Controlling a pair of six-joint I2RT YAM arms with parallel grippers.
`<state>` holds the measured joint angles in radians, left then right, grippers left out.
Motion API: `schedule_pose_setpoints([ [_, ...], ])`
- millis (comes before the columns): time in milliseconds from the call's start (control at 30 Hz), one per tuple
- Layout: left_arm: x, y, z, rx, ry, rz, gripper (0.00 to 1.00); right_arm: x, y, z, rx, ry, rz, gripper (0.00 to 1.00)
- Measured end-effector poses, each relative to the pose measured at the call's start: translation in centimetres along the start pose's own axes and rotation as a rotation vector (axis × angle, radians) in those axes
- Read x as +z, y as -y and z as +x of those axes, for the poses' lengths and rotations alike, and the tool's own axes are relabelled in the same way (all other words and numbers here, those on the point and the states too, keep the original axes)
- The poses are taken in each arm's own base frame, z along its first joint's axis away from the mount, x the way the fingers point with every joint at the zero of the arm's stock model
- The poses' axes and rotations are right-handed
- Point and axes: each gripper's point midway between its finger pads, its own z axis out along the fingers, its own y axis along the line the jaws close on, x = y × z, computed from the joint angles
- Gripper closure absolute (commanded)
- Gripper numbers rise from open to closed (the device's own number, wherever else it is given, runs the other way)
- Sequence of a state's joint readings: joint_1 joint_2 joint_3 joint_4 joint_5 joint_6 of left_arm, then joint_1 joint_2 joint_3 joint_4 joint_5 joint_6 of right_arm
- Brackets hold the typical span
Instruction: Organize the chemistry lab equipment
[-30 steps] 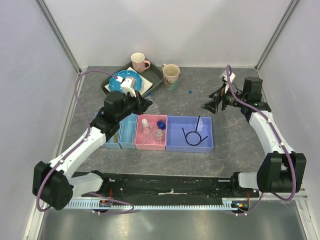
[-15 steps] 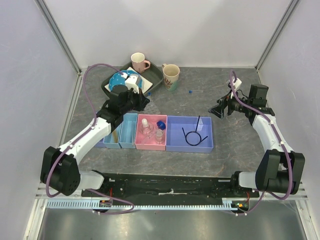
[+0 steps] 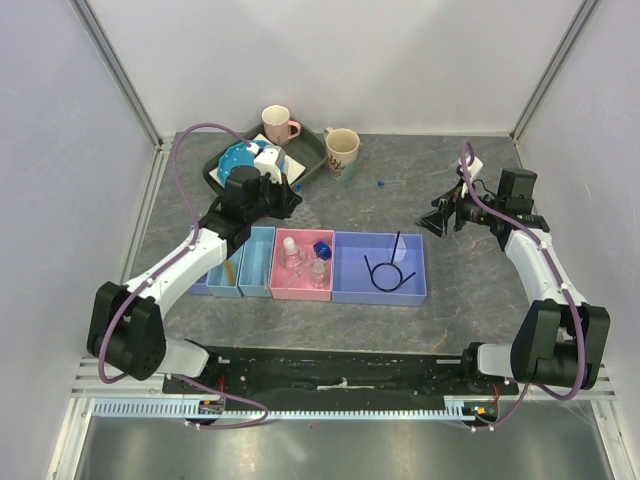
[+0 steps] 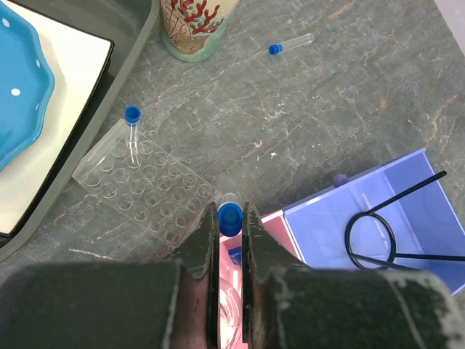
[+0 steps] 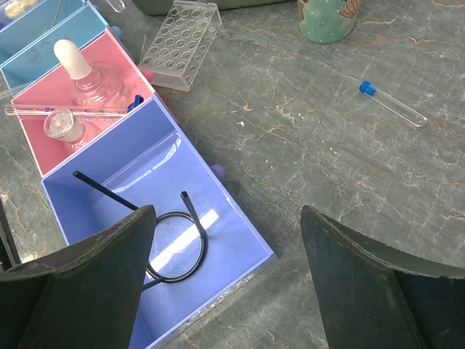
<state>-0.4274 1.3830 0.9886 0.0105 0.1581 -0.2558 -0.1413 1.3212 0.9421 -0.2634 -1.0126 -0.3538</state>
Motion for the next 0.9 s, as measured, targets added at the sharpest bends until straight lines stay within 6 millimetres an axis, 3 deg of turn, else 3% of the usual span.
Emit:
schedule_pose_setpoints([
  [400, 2.1, -1.1, 1.3, -0.007, -0.038, -0.026, 0.97, -0.1, 0.0, -0.1, -0.007, 0.003, 0.003, 0.12],
  [900, 7.4, -5.7, 2.3, 0.014, -0.075, -0.189, 0.97, -0.1, 0.2, 0.1, -0.027, -0.007, 0.015, 0.12],
])
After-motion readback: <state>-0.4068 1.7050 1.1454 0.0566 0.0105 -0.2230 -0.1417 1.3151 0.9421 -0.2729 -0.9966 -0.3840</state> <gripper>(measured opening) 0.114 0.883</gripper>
